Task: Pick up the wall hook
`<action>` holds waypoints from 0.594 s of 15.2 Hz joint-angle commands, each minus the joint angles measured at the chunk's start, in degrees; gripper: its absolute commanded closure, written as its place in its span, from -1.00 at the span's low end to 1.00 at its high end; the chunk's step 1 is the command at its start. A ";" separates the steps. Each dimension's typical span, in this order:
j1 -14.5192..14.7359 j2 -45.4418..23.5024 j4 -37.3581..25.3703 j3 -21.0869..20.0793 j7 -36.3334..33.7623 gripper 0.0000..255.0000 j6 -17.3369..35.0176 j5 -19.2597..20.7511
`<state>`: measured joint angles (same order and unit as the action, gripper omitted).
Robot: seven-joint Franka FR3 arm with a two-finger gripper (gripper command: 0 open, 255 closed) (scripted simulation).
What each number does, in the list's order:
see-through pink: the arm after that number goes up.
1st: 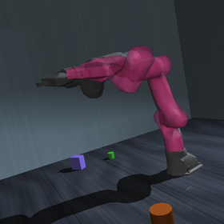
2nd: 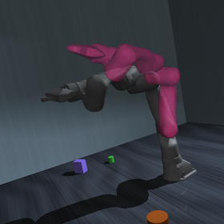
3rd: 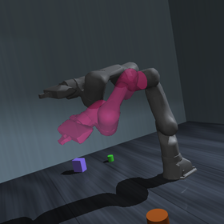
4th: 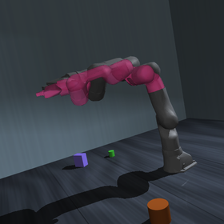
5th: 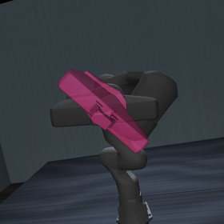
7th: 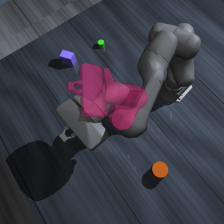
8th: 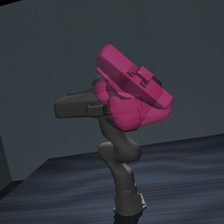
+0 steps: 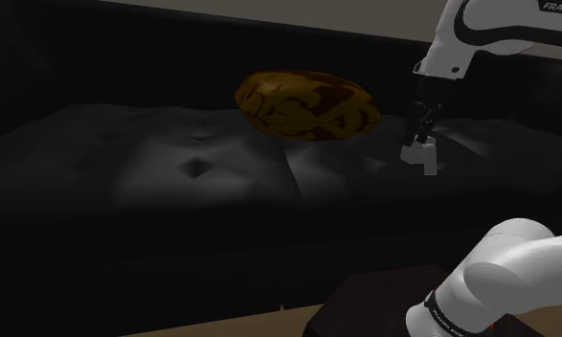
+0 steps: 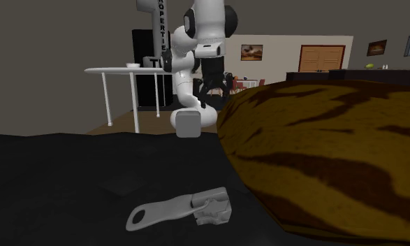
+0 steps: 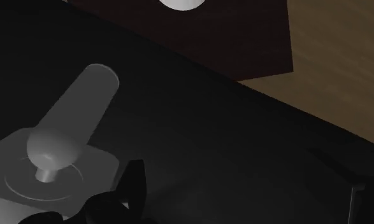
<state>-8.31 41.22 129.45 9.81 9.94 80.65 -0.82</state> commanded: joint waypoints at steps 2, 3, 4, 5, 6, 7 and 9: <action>-2.39 -1.75 -1.71 3.90 0.77 -1.00 -1.64 1.35; -3.17 -2.39 -2.24 5.21 1.07 -1.00 -2.08 1.80; -3.92 -3.06 -2.80 6.53 1.37 -1.00 -2.51 2.25; -4.67 -3.76 -3.38 7.84 1.68 -1.00 -2.95 2.68; -5.41 -4.49 -3.99 9.16 1.99 -1.00 -3.38 3.11; -5.48 -4.57 -4.05 9.30 2.03 -1.00 -3.42 3.16; -5.61 -4.22 -2.27 9.43 2.13 -1.00 -1.98 3.35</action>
<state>-13.77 37.05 126.71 18.99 11.97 78.23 2.39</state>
